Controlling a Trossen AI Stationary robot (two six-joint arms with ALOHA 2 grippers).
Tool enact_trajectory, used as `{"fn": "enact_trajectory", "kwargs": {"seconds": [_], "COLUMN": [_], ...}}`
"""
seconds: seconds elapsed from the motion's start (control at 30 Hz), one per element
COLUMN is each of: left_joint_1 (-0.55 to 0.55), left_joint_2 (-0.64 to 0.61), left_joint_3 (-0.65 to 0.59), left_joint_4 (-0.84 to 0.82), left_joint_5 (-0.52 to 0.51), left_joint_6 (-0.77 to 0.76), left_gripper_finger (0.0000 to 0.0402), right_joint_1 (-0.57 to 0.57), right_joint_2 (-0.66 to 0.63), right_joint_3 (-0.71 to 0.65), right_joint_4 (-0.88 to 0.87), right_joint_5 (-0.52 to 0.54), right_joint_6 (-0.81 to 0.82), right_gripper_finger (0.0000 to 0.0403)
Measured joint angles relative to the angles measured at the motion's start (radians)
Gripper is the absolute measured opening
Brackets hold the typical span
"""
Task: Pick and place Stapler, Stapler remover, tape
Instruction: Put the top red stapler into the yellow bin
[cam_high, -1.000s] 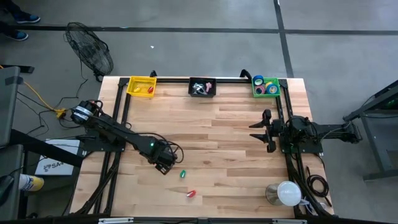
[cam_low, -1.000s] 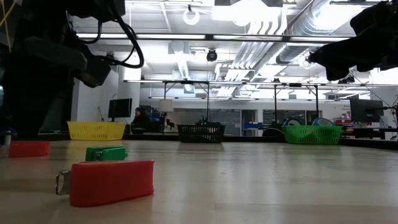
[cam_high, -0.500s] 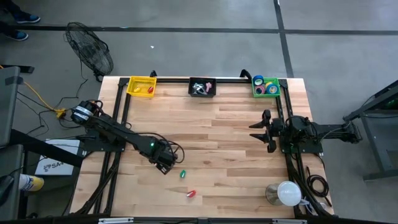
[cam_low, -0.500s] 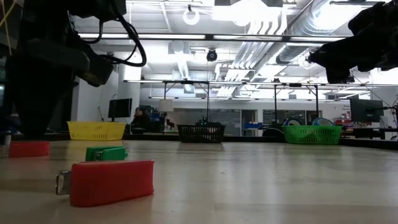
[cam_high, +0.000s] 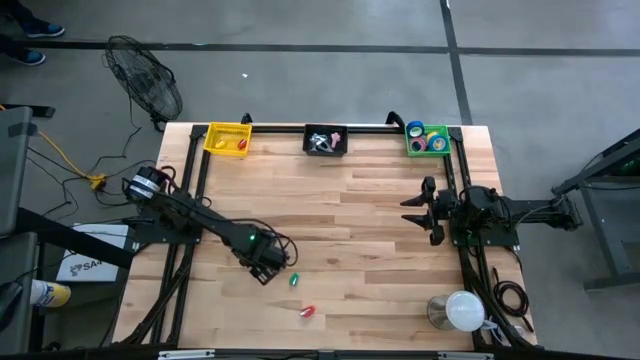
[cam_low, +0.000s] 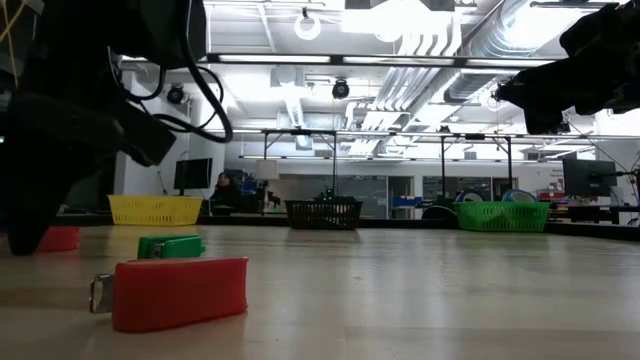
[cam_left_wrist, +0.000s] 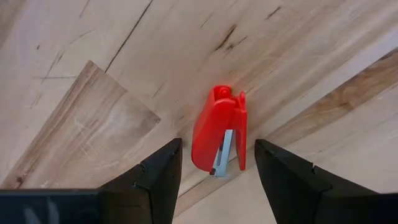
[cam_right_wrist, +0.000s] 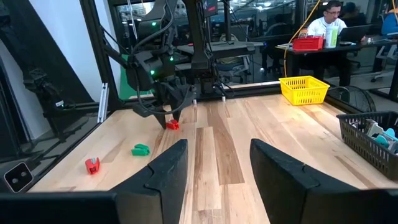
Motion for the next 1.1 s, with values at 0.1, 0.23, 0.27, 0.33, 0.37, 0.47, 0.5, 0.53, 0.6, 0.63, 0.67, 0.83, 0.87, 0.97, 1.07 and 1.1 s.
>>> {"fn": "enact_trajectory", "kwargs": {"seconds": [0.1, 0.23, 0.27, 0.33, 0.37, 0.47, 0.5, 0.53, 0.6, 0.63, 0.67, 0.83, 0.87, 0.97, 1.07, 1.1], "left_joint_1": [-0.001, 0.0, 0.0, -0.001, -0.001, -0.001, -0.001, -0.001, -0.001, -0.001, -0.001, -0.001, -0.001, -0.001, -0.001, -0.001], "left_joint_2": [0.0, 0.0, 0.0, 0.0, 0.0, 0.001, 0.001, 0.001, 0.001, 0.001, 0.001, 0.001, 0.001, 0.001, 0.001, 0.001], "left_joint_3": [0.0, 0.0, 0.0, 0.0, 0.0, 0.0, 0.0, 0.0, 0.0, 0.0, 0.0, 0.0, 0.0, 0.0, 0.0, 0.0], "left_joint_4": [0.002, 0.004, 0.004, 0.005, 0.005, 0.006, 0.006, 0.006, 0.007, 0.007, 0.007, 0.011, 0.012, 0.015, 0.015, 0.015], "left_joint_5": [-0.009, -0.016, -0.019, -0.027, -0.029, -0.031, -0.035, -0.038, -0.041, -0.042, -0.043, -0.056, -0.059, -0.064, -0.066, -0.066], "left_joint_6": [0.0, 0.0, 0.0, -0.001, -0.002, -0.015, -0.025, -0.035, -0.043, -0.044, -0.045, -0.045, -0.045, -0.035, -0.03, -0.03], "left_gripper_finger": [0.02, 0.02, 0.02, 0.02, 0.02, 0.02, 0.02, 0.02, 0.02, 0.02, 0.02, 0.02, 0.02, 0.02, 0.02, 0.02], "right_joint_1": [0.0, 0.0, 0.0, 0.0, 0.0, 0.0, 0.0, 0.0, 0.0, 0.0, 0.0, 0.0, 0.0, 0.0, 0.0, 0.0], "right_joint_2": [0.0, 0.0, 0.0, 0.0, 0.0, 0.0, 0.0, 0.0, 0.0, 0.0, 0.0, 0.0, 0.0, 0.0, 0.0, 0.0], "right_joint_3": [0.0, 0.0, 0.0, 0.0, 0.0, 0.0, 0.0, 0.0, 0.0, 0.0, 0.0, 0.0, 0.0, 0.0, 0.0, 0.0], "right_joint_4": [0.0, 0.0, 0.0, 0.0, 0.0, 0.0, 0.0, 0.0, 0.0, 0.0, 0.0, 0.0, 0.0, 0.0, 0.0, 0.0], "right_joint_5": [0.0, 0.0, 0.0, 0.0, 0.0, 0.0, 0.0, 0.0, 0.0, 0.0, 0.0, 0.0, 0.0, 0.0, 0.0, 0.0], "right_joint_6": [0.0, 0.0, 0.0, 0.0, 0.0, 0.0, 0.0, 0.0, 0.0, 0.0, 0.0, 0.0, 0.0, 0.0, 0.0, 0.0], "right_gripper_finger": [0.0165, 0.0165, 0.0165, 0.0165, 0.0165, 0.0165, 0.0165, 0.0165, 0.0165, 0.0165, 0.0165, 0.0165, 0.0165, 0.0165, 0.0165, 0.0165]}}
